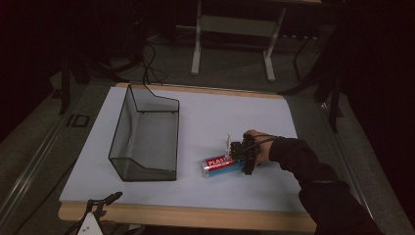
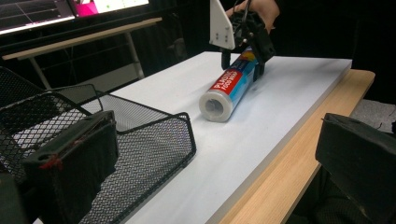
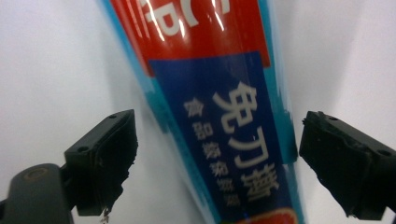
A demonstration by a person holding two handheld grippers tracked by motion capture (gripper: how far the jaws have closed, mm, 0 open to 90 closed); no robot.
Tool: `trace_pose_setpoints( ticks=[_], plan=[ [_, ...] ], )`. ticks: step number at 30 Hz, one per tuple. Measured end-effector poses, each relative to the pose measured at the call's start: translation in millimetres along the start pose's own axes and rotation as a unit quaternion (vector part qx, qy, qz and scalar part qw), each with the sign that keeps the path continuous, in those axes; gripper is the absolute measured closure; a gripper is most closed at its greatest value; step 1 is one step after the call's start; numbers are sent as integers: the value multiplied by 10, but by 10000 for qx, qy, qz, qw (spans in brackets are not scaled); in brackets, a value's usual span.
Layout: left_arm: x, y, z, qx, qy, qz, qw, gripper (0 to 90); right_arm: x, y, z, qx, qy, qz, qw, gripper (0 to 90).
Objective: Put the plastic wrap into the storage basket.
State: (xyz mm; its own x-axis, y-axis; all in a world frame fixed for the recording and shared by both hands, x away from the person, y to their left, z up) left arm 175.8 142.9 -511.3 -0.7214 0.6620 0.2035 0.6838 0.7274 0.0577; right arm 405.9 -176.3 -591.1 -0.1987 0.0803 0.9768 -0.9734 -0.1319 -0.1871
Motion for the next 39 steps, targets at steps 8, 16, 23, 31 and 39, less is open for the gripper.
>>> trace_pose_setpoints(
  ticks=[8,16,23,31,39],
  plan=[
    [-6,-14,5,-2,11,52,10000,1,-166,-38,-4,259,399,380,9981,100],
    [-14,-22,12,-1,33,84,10000,1,-200,-32,-52,765,499,688,9934,92],
    [-12,-29,17,-31,51,98,9999,1,-186,16,-75,900,661,402,9929,208],
    [-18,-36,29,-72,95,123,9999,1,-192,8,-67,874,510,153,9948,264],
    [-40,-32,44,-66,140,155,9998,1,-159,46,-63,866,530,380,9941,291]
  ],
)
Point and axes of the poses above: each handheld gripper's, and its own axes: x roughly backward along the jaws, z roughly out of its underside, y roughly to its left, the point moved 10 cm from there along -x, roughly forward along the jaws, and after that the axes turned 7 degrees about x, right-handed, at the moved point
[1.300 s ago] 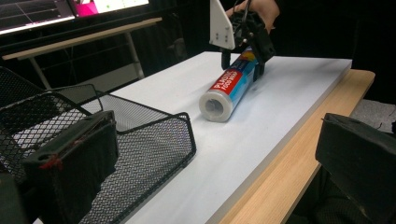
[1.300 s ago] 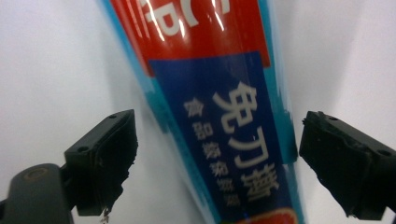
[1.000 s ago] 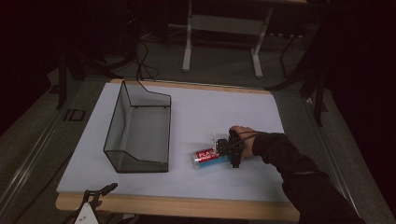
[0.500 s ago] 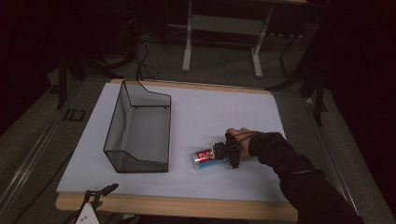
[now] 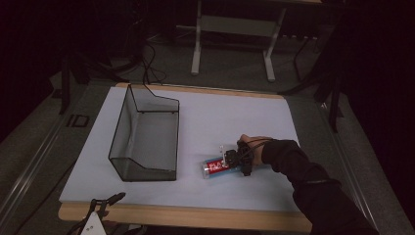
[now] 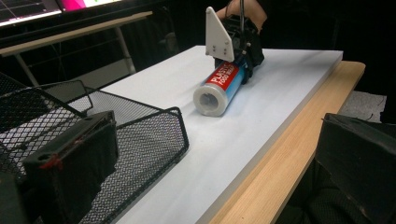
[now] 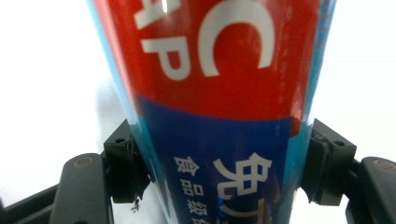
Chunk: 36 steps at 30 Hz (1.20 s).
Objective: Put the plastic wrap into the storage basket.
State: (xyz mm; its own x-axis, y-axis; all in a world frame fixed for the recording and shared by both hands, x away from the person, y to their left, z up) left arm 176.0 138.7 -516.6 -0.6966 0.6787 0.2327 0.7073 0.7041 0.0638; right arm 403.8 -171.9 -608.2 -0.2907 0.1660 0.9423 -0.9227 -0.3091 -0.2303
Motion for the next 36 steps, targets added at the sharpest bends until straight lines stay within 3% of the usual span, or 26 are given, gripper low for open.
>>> trace_pose_setpoints(
  ticks=[2,5,10,14,18,23,28,31,34,36],
  plan=[
    [0,-1,-3,-4,-6,-2,10000,1,19,16,-3,-30,13,-114,9999,296],
    [-1,0,-3,-3,-9,6,10000,1,112,-19,-34,-325,-286,-194,9989,302],
    [-6,-13,-1,-27,10,38,10000,1,354,-156,-91,-828,-764,-187,9935,307],
    [0,-19,-9,-41,-20,52,10000,1,511,-299,-138,-1153,-1172,-119,9863,309],
    [3,-19,-12,-30,-32,63,10000,1,645,-419,-188,-1459,-1636,-44,9757,311],
    [1,-27,-16,-38,-40,87,9999,1,826,-549,-229,-1796,-2172,126,9594,313],
    [-1,-27,-15,-56,-26,88,9999,1,1048,-647,-276,-2058,-2740,255,9391,315],
    [-1,-29,-21,-50,-45,108,9999,1,1196,-706,-308,-2161,-3136,355,9240,316],
    [-3,-32,-21,-51,-50,117,9999,1,1338,-755,-340,-2350,-3496,414,9060,316],
    [-1,-33,-22,-64,-44,119,9999,1,1433,-790,-368,-2463,-3763,502,8918,316]
  ],
)
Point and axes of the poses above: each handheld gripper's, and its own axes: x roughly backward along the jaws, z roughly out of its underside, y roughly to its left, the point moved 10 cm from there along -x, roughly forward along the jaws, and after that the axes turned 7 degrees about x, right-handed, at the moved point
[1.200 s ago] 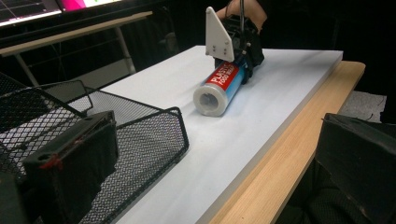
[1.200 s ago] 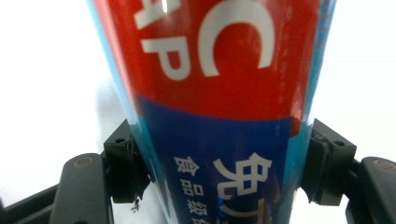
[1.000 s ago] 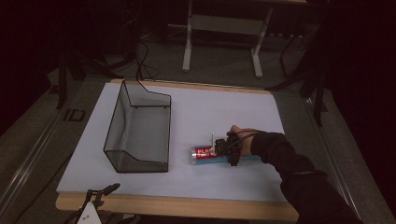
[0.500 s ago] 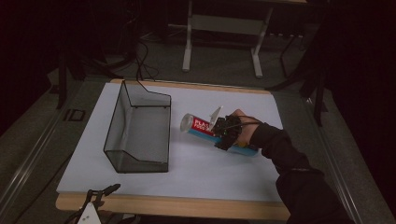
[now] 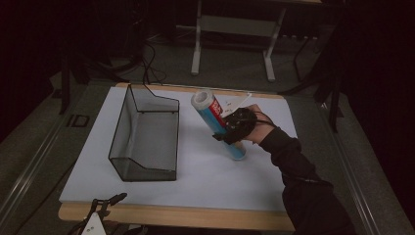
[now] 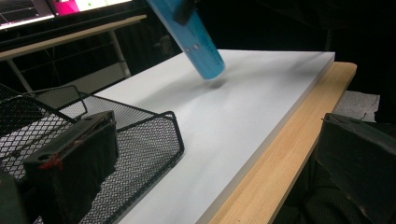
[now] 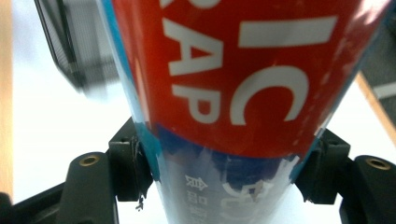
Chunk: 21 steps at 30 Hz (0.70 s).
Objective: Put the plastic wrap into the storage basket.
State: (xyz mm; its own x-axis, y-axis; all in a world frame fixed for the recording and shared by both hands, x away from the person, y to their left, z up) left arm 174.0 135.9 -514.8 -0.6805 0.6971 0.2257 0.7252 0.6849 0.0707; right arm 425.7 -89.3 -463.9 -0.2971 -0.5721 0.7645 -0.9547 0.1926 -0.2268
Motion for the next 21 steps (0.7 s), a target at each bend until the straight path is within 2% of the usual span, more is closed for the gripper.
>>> trace_pose_setpoints(
  ticks=[3,5,7,11,16,21],
  plan=[
    [1,-3,-2,3,-3,12,10000,1,68,-13,-148,-125,-463,53,9988,316],
    [-1,-6,-5,10,-18,18,10000,1,125,-28,-262,-267,-818,171,9961,317],
    [-2,-10,-4,-2,-11,29,10000,1,198,-32,-391,-312,-1181,288,9921,316],
    [-5,-13,-5,-9,-9,43,10000,1,366,-4,-666,-379,-1877,357,9808,316],
    [-3,-17,-10,-9,-22,51,10000,1,525,41,-975,-446,-2435,445,9678,316],
    [0,-22,-14,-21,-32,58,10000,1,616,74,-1222,-850,-2931,374,9516,317]
  ],
)
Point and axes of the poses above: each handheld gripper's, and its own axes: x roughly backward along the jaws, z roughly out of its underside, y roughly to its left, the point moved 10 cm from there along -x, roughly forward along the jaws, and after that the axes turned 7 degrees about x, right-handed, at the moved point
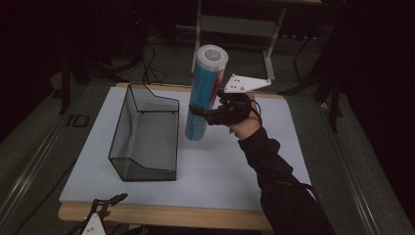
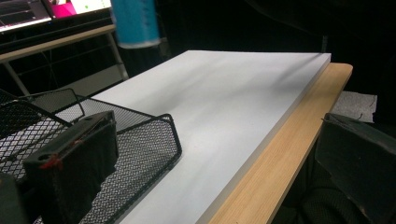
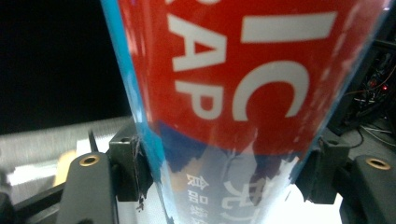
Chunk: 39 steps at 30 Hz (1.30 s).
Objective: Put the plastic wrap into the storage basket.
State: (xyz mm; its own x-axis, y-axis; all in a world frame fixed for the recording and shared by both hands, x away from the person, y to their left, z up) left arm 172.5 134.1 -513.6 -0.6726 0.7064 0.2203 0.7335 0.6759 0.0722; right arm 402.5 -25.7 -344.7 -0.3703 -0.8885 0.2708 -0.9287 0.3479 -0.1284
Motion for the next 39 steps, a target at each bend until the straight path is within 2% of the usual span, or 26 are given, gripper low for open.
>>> trace_pose_setpoints(
  ticks=[3,8,12,14,16,19,22,27,30,34,37,38,39],
  plan=[
    [-1,-4,-3,-18,1,3,10000,1,-73,37,-117,-257,-185,106,9994,317],
    [1,-13,-13,-37,-22,14,10000,1,-275,126,-220,-813,-149,254,9963,317],
    [5,-17,-16,-47,-36,21,10000,1,-423,192,-258,-902,-35,472,9948,317],
    [6,-19,-20,-47,-45,28,10000,1,-492,231,-254,-999,83,623,9930,317],
    [7,-19,-23,-51,-54,33,10000,1,-560,280,-243,-1147,148,626,9913,317],
    [6,-22,-28,-61,-63,34,10000,1,-649,346,-213,-1462,193,613,9872,317],
    [4,-27,-31,-81,-61,35,9999,1,-725,385,-178,-1717,209,712,9823,317],
    [4,-32,-35,-85,-74,41,9999,1,-815,444,-88,-2202,197,810,9719,317],
    [11,-35,-39,-90,-88,44,9999,1,-860,442,35,-2356,306,926,9669,317],
    [17,-42,-42,-107,-99,54,9999,1,-917,460,226,-2451,510,964,9633,317],
    [15,-43,-40,-90,-93,58,9999,1,-951,472,358,-2552,687,1048,9587,318],
    [15,-43,-40,-90,-93,58,9999,1,-951,472,358,-2552,687,1048,9587,318],
    [13,-42,-38,-94,-85,55,9999,1,-977,472,446,-2596,842,1109,9556,318]
  ],
)
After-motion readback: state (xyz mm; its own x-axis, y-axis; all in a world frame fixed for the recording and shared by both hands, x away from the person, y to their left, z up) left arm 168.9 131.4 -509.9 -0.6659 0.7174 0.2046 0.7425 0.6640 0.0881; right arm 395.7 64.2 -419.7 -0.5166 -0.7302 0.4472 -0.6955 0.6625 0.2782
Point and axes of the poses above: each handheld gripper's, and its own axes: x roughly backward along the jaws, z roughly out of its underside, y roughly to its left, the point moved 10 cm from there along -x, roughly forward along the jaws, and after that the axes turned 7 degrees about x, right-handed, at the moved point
